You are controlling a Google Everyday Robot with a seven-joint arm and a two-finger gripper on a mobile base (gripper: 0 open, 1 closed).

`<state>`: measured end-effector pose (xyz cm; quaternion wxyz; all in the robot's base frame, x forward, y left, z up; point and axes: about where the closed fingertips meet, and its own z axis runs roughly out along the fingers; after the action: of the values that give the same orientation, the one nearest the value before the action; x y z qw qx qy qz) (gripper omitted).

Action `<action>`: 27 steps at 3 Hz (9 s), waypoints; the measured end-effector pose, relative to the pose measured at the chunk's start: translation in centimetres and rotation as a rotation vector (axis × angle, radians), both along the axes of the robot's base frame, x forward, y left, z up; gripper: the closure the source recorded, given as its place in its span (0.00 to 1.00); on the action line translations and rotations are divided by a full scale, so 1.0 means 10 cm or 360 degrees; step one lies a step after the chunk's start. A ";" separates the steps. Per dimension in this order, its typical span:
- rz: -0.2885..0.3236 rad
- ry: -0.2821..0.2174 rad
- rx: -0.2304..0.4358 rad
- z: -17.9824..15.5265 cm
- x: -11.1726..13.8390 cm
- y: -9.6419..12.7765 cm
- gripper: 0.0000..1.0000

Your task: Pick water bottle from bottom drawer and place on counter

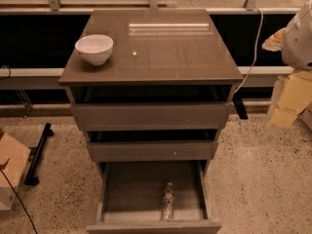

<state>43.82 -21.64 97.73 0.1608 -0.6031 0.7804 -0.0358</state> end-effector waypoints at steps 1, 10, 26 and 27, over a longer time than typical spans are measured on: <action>0.0000 0.0000 0.0000 0.00 0.00 0.00 0.00; -0.0773 0.0317 0.0485 -2.19 0.77 0.65 0.00; -0.1836 0.1134 0.0701 -5.90 1.31 1.06 0.00; -0.1872 0.1207 0.0702 -6.15 1.36 1.14 0.00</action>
Offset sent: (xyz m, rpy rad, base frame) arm 0.0178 0.0018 -0.0278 0.1169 -0.0789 -0.1133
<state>57.39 -10.24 36.19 -0.0484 -0.0091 0.9663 0.2528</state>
